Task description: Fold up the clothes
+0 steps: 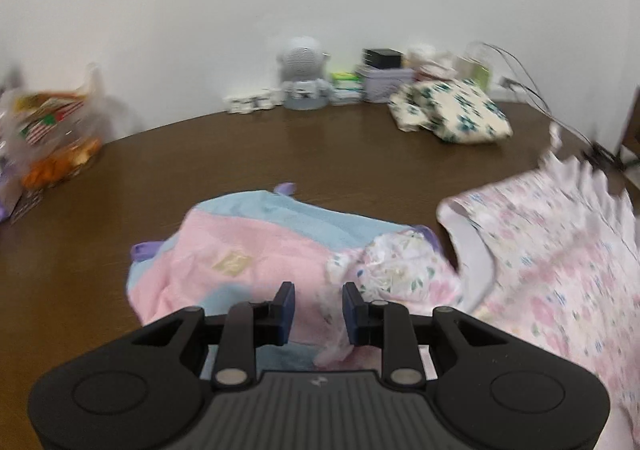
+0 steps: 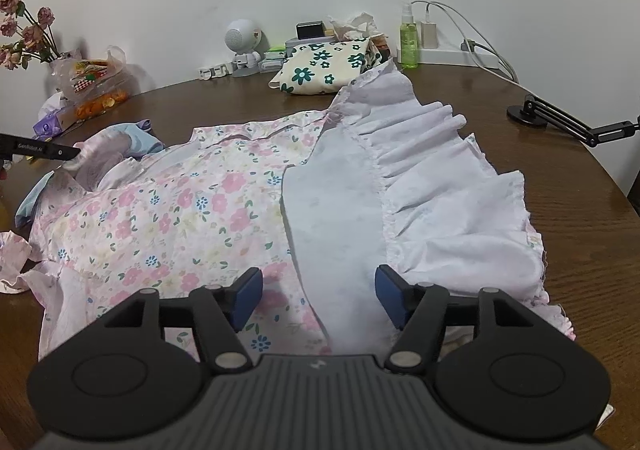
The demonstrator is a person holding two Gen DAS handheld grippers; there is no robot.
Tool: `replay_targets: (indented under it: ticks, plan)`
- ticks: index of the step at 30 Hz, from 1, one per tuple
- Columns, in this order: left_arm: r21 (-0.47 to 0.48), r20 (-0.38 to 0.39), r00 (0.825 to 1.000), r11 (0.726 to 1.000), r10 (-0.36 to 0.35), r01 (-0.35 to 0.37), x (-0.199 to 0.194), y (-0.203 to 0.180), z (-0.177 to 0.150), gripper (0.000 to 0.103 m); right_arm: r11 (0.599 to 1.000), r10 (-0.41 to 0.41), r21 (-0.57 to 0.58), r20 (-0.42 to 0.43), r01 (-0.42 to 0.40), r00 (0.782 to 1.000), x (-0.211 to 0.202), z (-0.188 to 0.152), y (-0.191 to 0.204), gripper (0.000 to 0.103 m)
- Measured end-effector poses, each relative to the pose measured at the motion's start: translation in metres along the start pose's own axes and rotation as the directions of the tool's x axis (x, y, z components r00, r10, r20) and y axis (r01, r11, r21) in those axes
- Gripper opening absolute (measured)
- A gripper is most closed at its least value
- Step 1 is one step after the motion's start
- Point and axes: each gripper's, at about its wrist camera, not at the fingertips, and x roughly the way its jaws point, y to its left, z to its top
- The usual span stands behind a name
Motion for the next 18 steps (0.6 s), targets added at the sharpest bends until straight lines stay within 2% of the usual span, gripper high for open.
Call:
replay_targets:
  ticks: [4, 9, 11, 14, 15, 18]
  plan:
    - [0.019, -0.033, 0.999, 1.000, -0.018, 0.018, 0.011, -0.006, -0.001, 0.023, 1.000, -0.002, -0.003, 0.002, 0.002, 1.000, 0.000, -0.001, 0.000, 0.064]
    - [-0.034, -0.064, 0.993, 0.995, -0.098, 0.096, 0.024, -0.002, 0.001, 0.025, 1.000, 0.002, 0.000, 0.002, -0.002, 1.000, 0.000, -0.001, -0.001, 0.064]
    - [-0.040, -0.073, 0.992, 0.994, -0.104, 0.102, 0.026, -0.004, 0.001, 0.025, 1.000, 0.003, -0.001, 0.002, -0.003, 1.000, 0.000, -0.001, -0.002, 0.064]
    - [-0.043, -0.085, 0.990, 0.993, -0.113, 0.110, 0.029, -0.006, 0.000, 0.021, 1.000, 0.003, -0.003, 0.002, -0.003, 1.000, -0.001, -0.001, -0.002, 0.066]
    - [-0.045, -0.089, 0.989, 0.993, -0.116, 0.113, 0.030, -0.007, -0.001, 0.009, 1.000, 0.002, -0.003, 0.002, -0.002, 1.000, -0.001, -0.001, -0.002, 0.066]
    - [-0.055, -0.072, 0.995, 0.996, -0.075, 0.071, 0.023, -0.011, 0.000, 0.003, 1.000, 0.000, -0.006, 0.004, 0.000, 1.000, 0.000, -0.002, 0.000, 0.066]
